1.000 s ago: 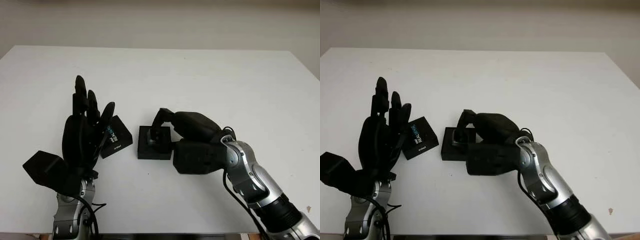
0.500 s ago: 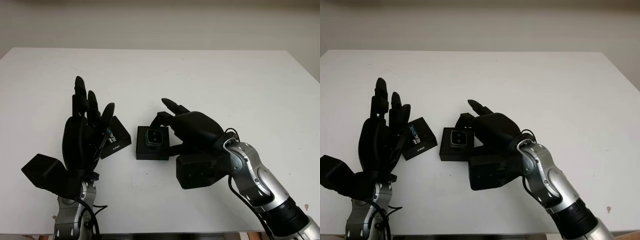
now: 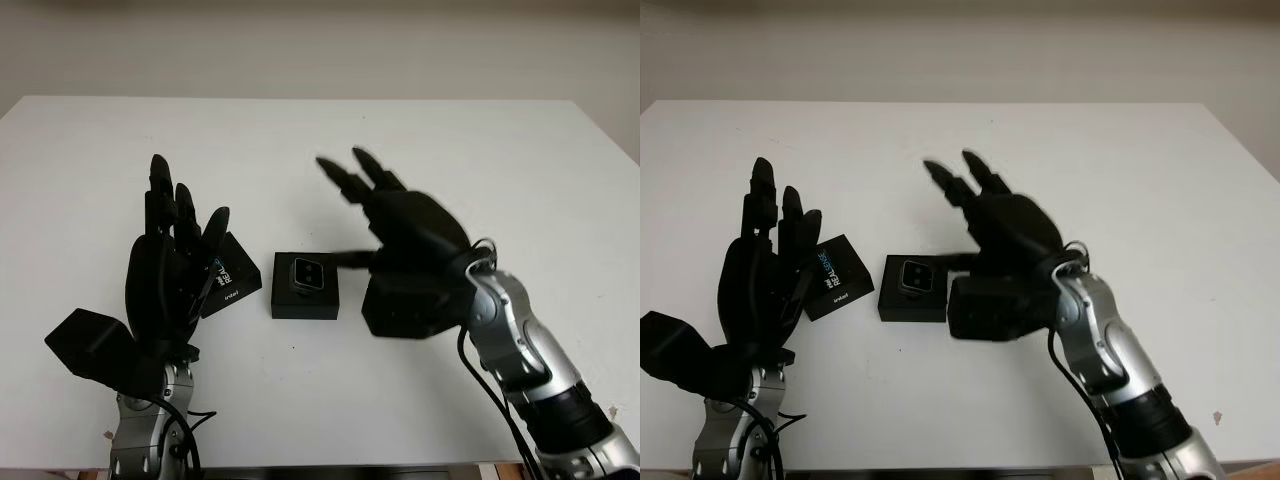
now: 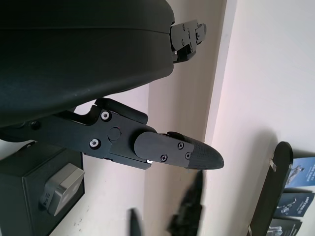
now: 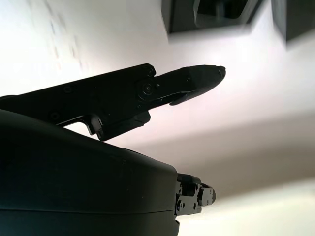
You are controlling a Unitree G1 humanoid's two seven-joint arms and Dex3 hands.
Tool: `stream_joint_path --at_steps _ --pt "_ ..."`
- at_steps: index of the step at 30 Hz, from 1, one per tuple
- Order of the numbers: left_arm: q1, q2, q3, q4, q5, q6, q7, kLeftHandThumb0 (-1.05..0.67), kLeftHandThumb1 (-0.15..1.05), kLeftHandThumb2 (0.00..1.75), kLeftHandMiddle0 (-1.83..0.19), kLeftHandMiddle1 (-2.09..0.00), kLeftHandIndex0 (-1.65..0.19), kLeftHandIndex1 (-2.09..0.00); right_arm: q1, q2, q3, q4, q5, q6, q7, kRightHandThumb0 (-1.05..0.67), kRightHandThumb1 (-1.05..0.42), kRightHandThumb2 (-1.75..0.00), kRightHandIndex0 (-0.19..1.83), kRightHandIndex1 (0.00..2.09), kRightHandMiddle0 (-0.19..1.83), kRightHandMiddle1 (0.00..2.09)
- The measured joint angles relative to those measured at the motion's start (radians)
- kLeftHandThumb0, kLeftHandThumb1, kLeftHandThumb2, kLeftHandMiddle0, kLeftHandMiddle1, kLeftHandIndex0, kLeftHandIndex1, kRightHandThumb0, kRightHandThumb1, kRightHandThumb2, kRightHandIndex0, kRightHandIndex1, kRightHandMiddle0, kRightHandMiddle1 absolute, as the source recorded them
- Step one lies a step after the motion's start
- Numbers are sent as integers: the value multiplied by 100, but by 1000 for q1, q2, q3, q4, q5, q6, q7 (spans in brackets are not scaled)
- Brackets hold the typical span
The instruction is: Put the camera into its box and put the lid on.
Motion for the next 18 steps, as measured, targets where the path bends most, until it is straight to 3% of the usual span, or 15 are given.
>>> stream_joint_path --at_steps 4,7,11,18 --pt "2 0 1 0 0 0 0 -63 105 13 12 -5 15 -6 -39 25 -27 28 35 0 -30 -72 -105 -11 -9 8 -7 8" --pt "8 4 4 0 2 -1 0 -64 105 14 12 -5 16 -5 -39 29 -33 48 62 -28 -39 -73 -105 -21 -7 8 -4 9" --pt "14 6 6 -4 5 -3 1 -63 105 14 11 -6 15 -6 -5 -9 -22 46 102 -130 9 -76 -105 -40 -11 6 -9 6" --pt "20 9 12 -14 6 -3 2 -64 105 13 10 -6 14 -6 124 -72 31 38 138 -319 106 -78 -105 -50 -15 4 -14 4"
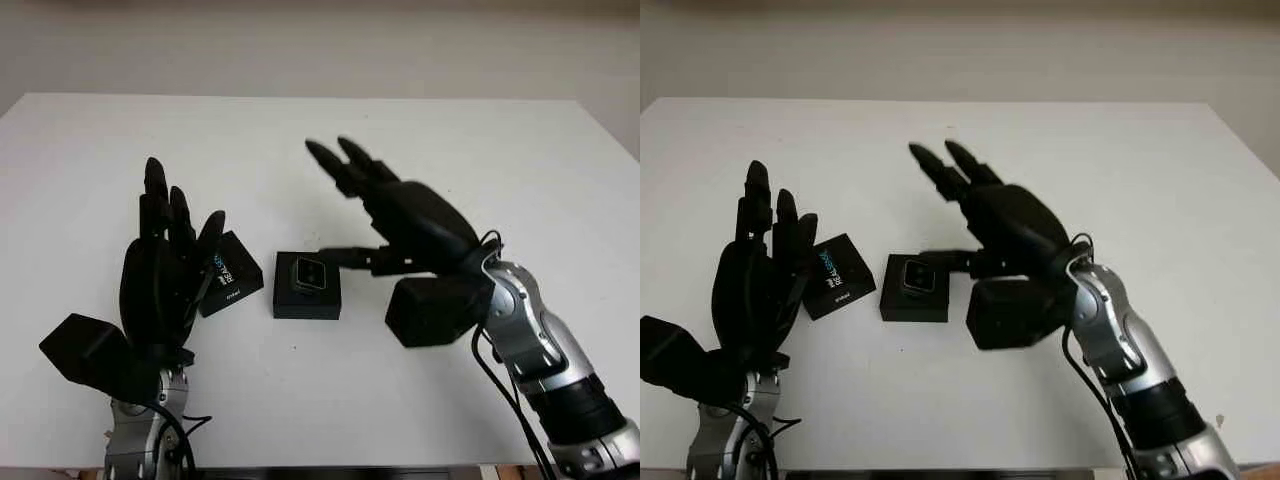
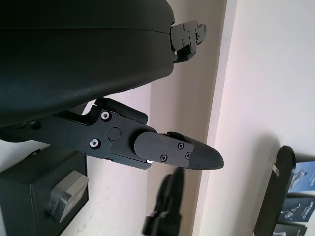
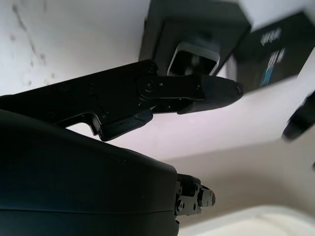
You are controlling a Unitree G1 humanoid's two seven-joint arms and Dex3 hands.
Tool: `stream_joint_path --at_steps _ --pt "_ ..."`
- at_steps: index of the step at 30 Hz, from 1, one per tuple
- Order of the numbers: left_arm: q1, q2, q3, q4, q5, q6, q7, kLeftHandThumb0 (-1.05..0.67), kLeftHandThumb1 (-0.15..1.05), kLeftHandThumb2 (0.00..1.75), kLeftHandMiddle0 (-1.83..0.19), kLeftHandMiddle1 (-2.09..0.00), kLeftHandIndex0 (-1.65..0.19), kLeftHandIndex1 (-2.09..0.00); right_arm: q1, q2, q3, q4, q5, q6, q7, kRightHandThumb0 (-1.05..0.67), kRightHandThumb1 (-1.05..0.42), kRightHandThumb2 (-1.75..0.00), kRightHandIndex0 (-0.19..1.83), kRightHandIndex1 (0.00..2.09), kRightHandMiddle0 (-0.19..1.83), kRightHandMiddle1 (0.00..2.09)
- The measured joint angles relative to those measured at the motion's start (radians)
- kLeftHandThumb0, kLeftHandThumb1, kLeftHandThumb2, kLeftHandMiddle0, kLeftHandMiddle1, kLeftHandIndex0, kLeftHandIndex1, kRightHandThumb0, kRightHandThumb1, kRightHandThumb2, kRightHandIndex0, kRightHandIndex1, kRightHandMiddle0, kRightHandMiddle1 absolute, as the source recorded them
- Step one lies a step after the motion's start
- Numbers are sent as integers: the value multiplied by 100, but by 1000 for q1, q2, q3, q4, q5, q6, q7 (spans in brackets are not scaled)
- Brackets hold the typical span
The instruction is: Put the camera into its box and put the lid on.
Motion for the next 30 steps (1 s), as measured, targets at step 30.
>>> stream_joint_path --at_steps 30 --pt "85 -17 -37 -79 37 16 36 -64 105 16 11 -5 16 -5 -53 -12 189 202 -233 -157 63 -88 -105 -57 -18 4 -15 5"
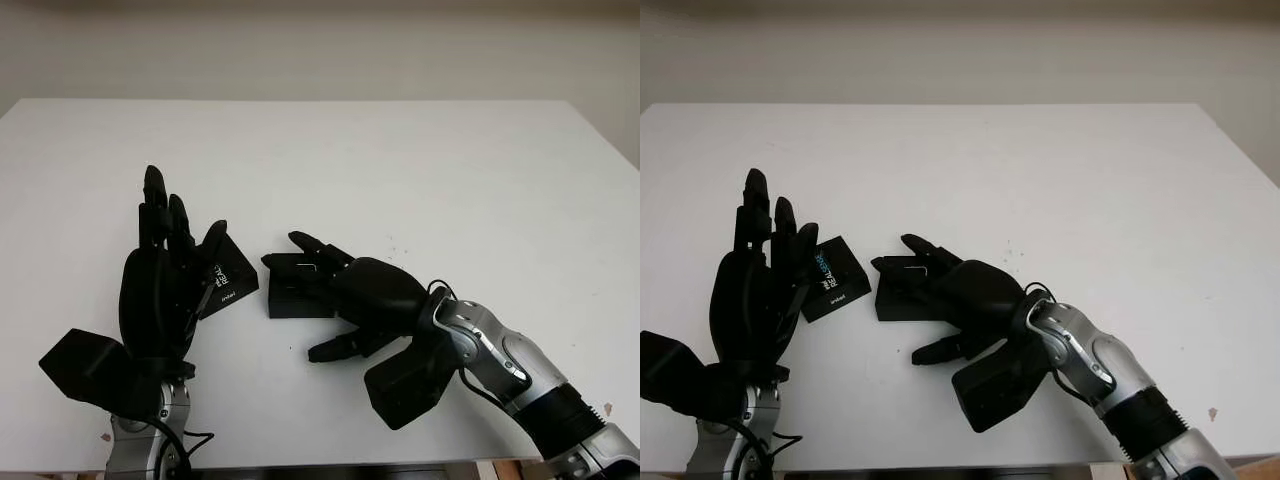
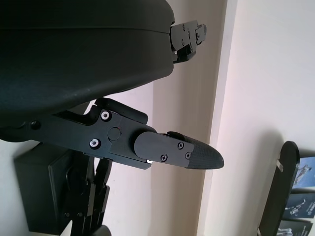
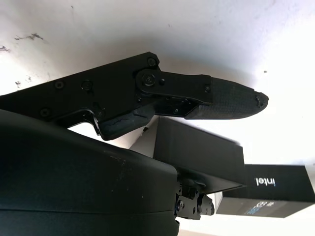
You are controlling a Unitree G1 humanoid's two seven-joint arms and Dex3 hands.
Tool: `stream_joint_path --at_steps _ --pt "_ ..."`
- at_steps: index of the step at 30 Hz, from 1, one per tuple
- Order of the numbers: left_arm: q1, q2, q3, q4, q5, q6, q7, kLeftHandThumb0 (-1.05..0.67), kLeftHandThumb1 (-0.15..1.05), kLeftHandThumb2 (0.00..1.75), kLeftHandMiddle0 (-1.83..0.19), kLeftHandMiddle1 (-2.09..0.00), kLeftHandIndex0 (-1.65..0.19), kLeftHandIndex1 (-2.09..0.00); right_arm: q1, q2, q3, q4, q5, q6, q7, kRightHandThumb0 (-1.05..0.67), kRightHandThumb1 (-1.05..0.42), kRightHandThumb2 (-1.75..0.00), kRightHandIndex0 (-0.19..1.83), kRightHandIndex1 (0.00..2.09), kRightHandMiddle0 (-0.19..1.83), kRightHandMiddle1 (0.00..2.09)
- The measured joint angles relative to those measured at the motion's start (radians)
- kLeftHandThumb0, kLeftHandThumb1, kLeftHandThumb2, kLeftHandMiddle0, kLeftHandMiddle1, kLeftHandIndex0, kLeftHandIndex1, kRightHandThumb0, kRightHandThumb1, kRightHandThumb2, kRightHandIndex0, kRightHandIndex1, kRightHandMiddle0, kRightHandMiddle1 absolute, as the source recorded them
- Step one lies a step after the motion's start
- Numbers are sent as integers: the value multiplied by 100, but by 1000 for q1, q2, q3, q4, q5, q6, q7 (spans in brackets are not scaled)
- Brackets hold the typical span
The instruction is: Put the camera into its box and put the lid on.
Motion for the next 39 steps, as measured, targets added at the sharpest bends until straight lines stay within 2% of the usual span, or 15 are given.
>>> stream_joint_path --at_steps 12,17,21,24,28,32,35,39 --pt "11 -7 -9 -12 2 7 5 -65 105 17 12 -5 16 -5 0 -36 12 -54 0 -10 87 -88 -105 -51 -19 2 -19 4" --pt "11 -5 -7 -12 3 6 5 -65 105 17 12 -5 16 -5 31 -21 -16 -58 37 -6 35 -88 -105 -51 -16 3 -14 6" --pt "12 8 8 -12 -3 5 -7 -65 105 14 12 -5 15 -5 43 10 -74 -43 183 21 29 -84 -105 -55 -19 2 -16 5" --pt "12 29 31 -12 0 5 -10 -69 105 14 9 -7 13 -6 41 35 -154 -52 317 101 48 -80 -105 -52 -19 0 -17 5" --pt "12 120 70 -12 100 -2 -11 -68 105 19 7 -7 10 -8 28 53 -288 -148 509 298 102 -78 -105 -52 -19 0 -19 2" --pt "11 204 120 -10 128 -11 -45 -63 105 14 6 -6 9 -8 2 54 -372 -228 580 431 102 -78 -105 -53 -19 1 -18 2" --pt "8 253 150 -8 115 3 -79 -62 105 11 6 -6 9 -7 -1 54 -390 -242 596 474 100 -78 -105 -54 -17 3 -19 2" --pt "2 345 174 -2 139 39 -130 -69 105 9 3 -7 6 -8 -2 56 -405 -243 602 513 83 -80 -105 -57 -15 4 -18 3"
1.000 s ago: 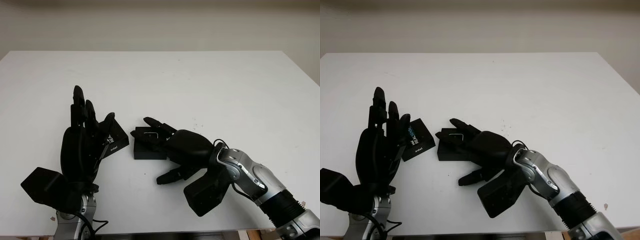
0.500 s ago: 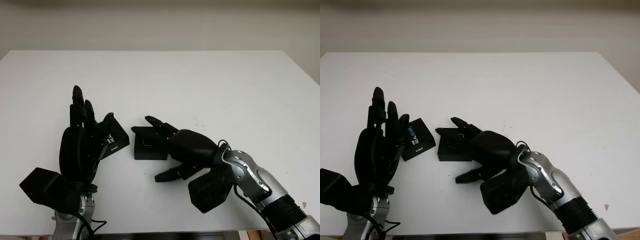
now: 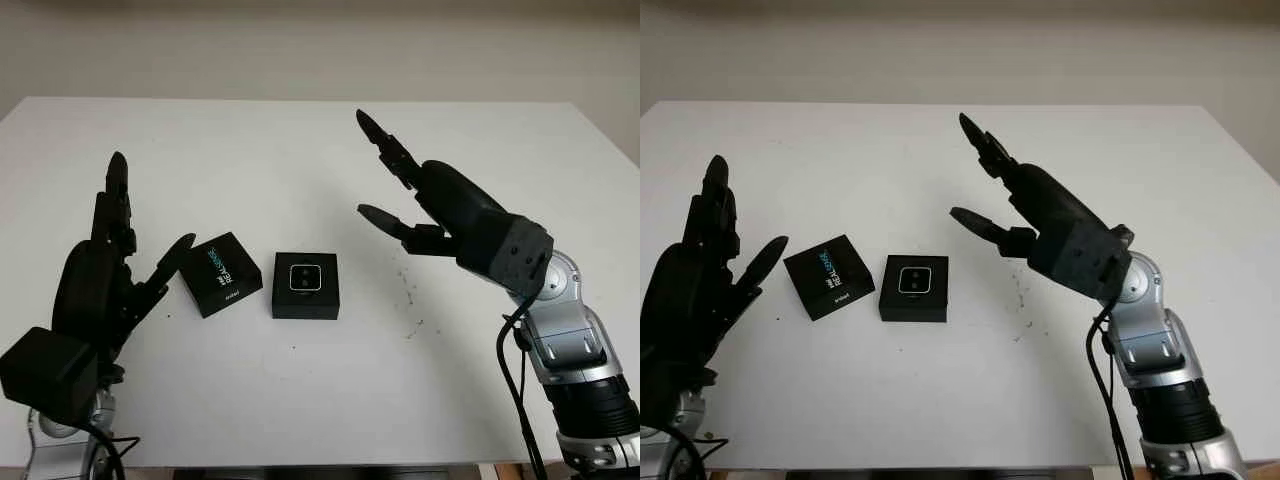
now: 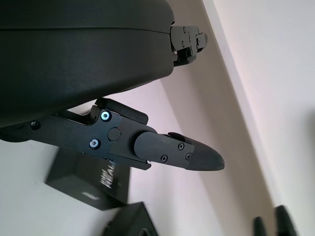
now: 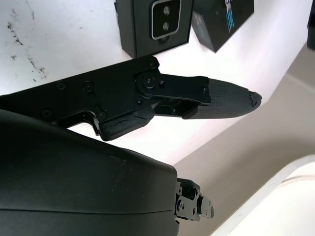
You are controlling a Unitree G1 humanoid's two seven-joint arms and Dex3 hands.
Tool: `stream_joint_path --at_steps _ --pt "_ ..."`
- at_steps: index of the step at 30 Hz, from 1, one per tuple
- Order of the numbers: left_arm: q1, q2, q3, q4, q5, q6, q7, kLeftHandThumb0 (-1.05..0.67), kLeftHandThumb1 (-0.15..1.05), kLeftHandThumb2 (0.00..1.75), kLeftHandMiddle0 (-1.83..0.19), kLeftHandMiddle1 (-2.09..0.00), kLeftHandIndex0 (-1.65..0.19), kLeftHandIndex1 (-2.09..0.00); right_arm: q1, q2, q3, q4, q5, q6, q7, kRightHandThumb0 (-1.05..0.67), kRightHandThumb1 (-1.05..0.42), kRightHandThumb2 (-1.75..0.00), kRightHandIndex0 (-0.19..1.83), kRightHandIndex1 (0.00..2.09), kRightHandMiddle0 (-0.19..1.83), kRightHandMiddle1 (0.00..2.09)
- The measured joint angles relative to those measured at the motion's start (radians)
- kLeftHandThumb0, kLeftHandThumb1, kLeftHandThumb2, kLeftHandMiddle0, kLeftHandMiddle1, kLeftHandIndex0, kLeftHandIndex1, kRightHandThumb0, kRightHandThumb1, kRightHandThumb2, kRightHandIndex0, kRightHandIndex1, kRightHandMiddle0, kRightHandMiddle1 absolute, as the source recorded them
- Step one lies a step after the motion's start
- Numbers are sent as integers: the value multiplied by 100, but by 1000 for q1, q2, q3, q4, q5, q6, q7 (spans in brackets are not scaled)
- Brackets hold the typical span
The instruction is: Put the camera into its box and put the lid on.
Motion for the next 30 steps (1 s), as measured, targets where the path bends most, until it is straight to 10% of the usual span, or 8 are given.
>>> stream_joint_path --at_steps 14,30 --pt "-103 208 -46 137 270 -70 -28 -68 101 5 -47 -10 -36 -13 4 5 -10 46 -25 -14 -66 -75 -105 -58 -11 6 -13 6" --pt "-228 307 -211 181 364 136 -275 -92 100 5 4 -1 14 -2 54 35 1 44 -44 -8 -123 -67 -105 -59 -8 7 -9 6"
